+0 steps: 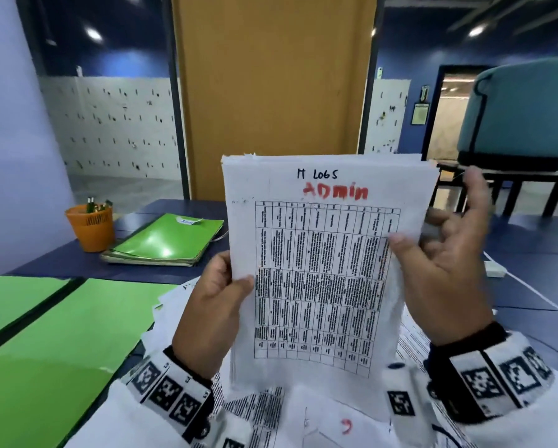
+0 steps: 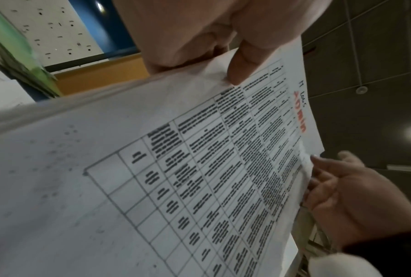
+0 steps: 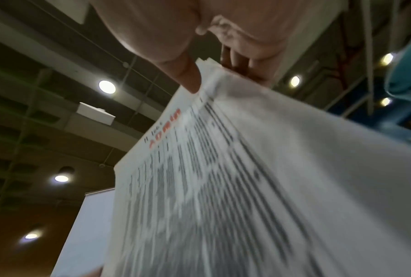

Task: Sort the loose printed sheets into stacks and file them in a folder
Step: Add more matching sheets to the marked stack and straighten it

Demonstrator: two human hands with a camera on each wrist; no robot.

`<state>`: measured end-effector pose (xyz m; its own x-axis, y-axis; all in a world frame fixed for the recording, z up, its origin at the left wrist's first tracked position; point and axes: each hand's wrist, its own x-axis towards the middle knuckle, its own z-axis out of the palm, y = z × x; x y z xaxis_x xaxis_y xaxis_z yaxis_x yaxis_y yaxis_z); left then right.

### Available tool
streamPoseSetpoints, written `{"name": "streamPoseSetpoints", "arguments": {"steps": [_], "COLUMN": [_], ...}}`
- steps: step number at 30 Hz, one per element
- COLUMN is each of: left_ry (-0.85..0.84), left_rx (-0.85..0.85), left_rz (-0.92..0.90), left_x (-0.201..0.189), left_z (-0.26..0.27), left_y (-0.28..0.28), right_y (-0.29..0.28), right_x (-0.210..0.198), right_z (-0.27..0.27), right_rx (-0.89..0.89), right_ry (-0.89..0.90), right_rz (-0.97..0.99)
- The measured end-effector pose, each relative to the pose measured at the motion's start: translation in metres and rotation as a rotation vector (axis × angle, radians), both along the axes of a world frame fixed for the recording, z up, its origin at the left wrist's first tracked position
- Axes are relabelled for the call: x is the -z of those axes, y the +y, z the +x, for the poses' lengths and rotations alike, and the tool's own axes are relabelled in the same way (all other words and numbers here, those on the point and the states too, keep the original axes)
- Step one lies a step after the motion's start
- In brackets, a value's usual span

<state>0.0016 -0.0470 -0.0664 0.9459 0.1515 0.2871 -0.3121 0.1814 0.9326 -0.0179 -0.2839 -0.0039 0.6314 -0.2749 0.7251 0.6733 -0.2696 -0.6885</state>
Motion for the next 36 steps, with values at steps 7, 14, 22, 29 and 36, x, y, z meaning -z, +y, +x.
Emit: {"name": "streamPoseSetpoints", "arguments": {"steps": [7,14,22,29,36], "left_ry": [-0.024,-0.010,0.078,0.143,0.022], "left_rx": [0.083,0.113,0.186,0.167,0.057], "left_rz": [-0.054,-0.058,-0.105,-0.014,0.033], "left_x": [-0.005,0.003,0.014,0.026,0.013], "left_z": [0.004,0.001,0.003,0.007,0.005], "left_y": [-0.003,0.000,0.004,0.003,0.000], "right_y": [-0.007,-0.002,0.010,0.016,0.012], "right_x": [-0.052,-0.050,-0.032,0.046,0.037], "right_z": [0.007,0.003,-0.004,-0.007,-0.004], "right_rx": [0.199,0.240,0.147,0.009,0.028], "right_ry": [-0.139,-0.111,0.131,0.489,0.325], "right_rz": [-0.493,-0.453,-0.091,0.031,-0.073]}}
